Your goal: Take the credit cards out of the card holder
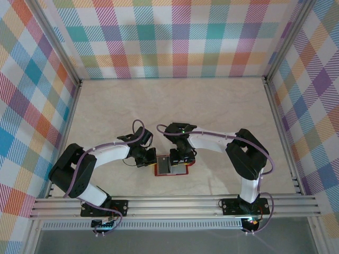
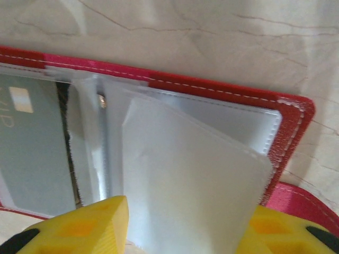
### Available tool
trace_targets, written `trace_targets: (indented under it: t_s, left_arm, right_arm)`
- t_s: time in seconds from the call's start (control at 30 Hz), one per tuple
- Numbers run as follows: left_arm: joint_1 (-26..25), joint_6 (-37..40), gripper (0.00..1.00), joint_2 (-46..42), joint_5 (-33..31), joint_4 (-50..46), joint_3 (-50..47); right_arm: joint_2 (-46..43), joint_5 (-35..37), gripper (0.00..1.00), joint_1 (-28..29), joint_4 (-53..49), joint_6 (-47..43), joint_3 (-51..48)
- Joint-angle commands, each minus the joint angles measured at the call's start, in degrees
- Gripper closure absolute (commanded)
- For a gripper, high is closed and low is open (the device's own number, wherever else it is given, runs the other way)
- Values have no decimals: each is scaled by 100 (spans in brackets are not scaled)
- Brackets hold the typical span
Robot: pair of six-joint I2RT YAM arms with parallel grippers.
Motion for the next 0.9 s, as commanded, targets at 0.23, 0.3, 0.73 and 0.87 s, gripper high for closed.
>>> trace_targets:
  t_s: [0.23,0.3,0.73,0.87]
  left_arm:
    - [-2,117,100,-4,-141,-568,41]
    - [-2,103,100,-61,-147,-598,47]
    - [-28,16,100,-555,-13,-701,176]
    - [-70,-90,100,-596,114,-532,89]
  right_arm:
    - [-239,905,54,9,-784,-75,41]
    - [-269,1022,54,2,-895,-83,75]
    - [-568,-771,69,-4,379,173,10]
    - [-414,-1388,80,2,1004,361,-72]
